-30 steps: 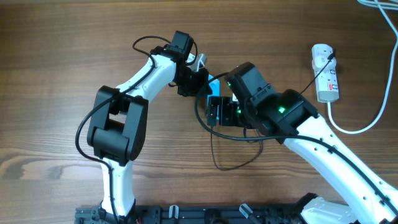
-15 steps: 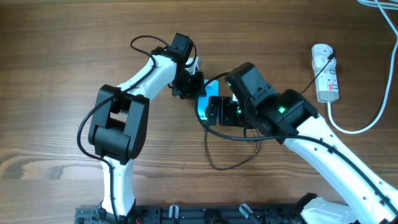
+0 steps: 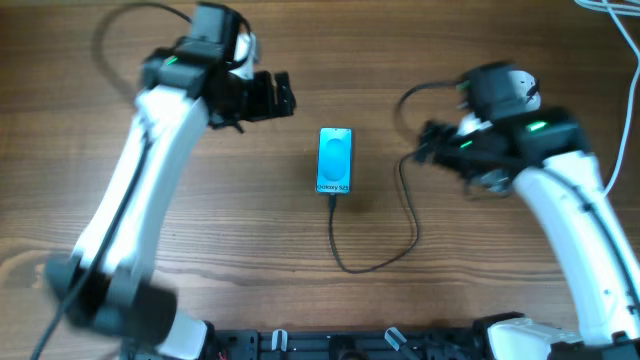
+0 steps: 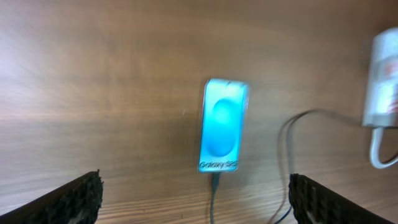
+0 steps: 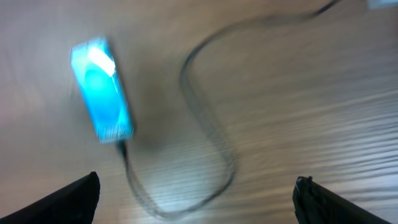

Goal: Plug charger to phone and switch on socket
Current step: 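Release the phone and retract both grippers away, then move the right gripper toward the white power strip switches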

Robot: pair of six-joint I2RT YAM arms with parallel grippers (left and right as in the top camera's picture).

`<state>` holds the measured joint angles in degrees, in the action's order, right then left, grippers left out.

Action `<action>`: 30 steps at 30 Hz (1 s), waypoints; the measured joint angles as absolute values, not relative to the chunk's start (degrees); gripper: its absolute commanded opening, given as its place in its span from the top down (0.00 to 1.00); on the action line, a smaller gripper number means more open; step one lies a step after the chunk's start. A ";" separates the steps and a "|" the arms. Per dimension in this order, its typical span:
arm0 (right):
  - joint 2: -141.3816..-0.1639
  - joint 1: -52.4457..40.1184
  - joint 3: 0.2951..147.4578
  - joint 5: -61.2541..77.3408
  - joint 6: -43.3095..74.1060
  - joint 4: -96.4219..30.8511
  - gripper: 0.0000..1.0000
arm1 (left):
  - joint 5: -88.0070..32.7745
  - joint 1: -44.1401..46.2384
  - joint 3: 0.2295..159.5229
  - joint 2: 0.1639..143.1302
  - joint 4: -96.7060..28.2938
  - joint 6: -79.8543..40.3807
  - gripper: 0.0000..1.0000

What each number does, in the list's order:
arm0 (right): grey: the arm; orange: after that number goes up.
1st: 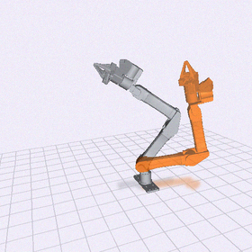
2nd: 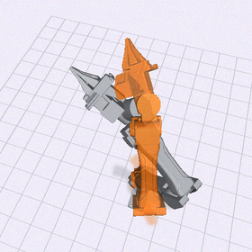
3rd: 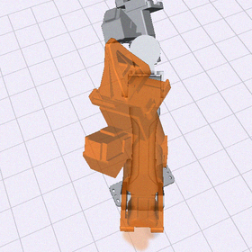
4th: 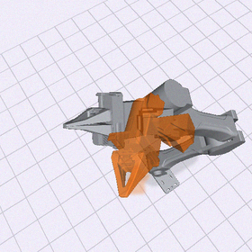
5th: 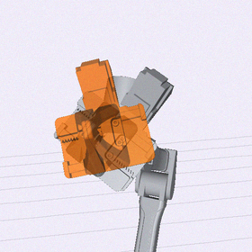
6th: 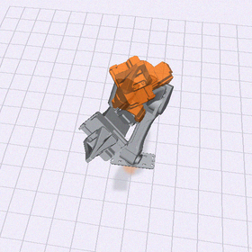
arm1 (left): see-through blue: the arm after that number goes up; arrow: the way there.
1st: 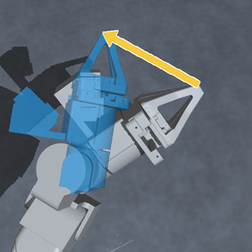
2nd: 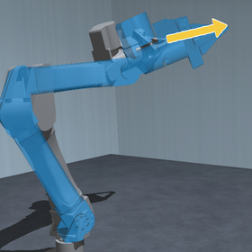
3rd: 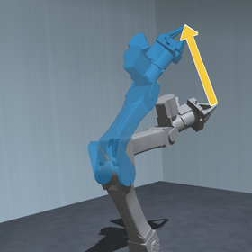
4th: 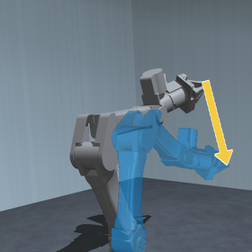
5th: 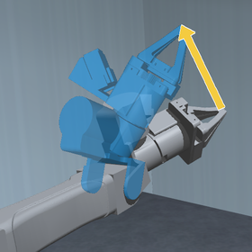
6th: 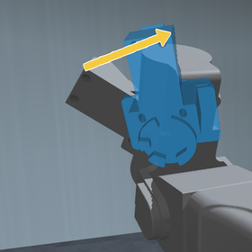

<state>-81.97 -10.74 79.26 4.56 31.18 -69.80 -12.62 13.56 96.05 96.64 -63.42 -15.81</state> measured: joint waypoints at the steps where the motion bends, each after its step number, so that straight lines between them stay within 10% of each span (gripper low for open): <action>1: -82.21 -6.52 80.53 4.93 30.22 -69.41 0.00 | -11.51 13.74 96.53 92.75 -63.31 -15.79 0.00; 7: -84.07 15.40 83.37 -2.57 28.42 -57.36 0.00 | -7.90 13.87 96.84 77.82 -63.70 -15.79 0.00; 30: -116.11 24.97 83.29 -5.02 11.18 -35.88 0.00 | -7.29 13.87 96.82 75.05 -63.88 -15.79 0.00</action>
